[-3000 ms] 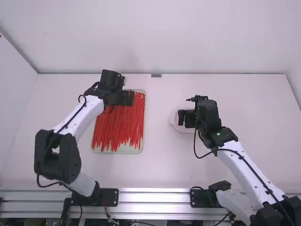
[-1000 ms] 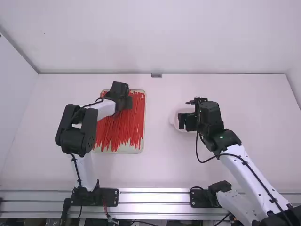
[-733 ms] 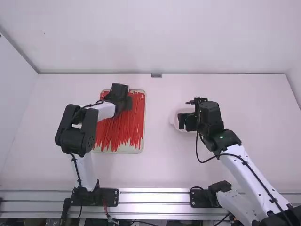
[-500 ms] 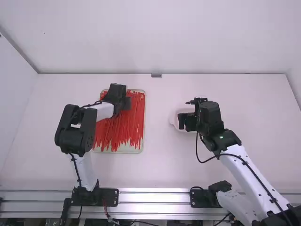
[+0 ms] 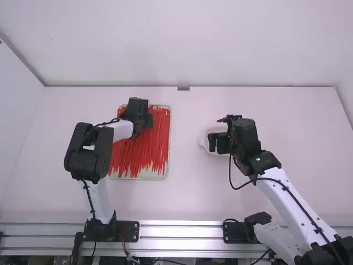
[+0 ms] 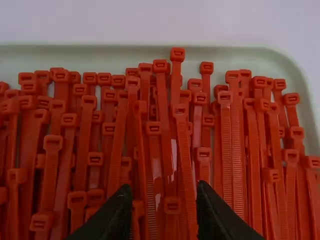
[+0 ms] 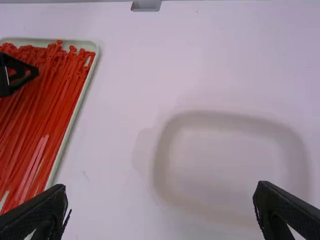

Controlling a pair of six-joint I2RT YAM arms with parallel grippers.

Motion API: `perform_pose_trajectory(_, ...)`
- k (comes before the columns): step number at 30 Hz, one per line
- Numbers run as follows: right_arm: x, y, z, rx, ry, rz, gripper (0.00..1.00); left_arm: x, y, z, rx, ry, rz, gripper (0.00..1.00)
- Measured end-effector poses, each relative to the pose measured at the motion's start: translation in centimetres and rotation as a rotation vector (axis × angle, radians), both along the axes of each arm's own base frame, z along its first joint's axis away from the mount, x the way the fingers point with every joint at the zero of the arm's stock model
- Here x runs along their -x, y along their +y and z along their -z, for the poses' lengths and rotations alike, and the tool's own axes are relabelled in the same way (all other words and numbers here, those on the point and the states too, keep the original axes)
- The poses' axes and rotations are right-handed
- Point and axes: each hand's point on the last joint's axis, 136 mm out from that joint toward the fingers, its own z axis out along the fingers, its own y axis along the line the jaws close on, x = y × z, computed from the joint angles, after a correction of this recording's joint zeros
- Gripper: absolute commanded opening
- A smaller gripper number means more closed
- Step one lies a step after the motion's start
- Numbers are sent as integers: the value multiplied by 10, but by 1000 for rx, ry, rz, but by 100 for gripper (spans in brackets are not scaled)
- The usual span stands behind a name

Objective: Fasten the cable tie

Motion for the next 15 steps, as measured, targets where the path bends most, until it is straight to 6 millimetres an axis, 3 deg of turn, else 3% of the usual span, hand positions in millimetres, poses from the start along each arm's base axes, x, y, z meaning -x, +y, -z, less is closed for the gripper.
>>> perform_pose_trajectory(15, 1, 2, 0, -9, 2, -11, 99, -4, -2, -4, -29, -27, 50, 40)
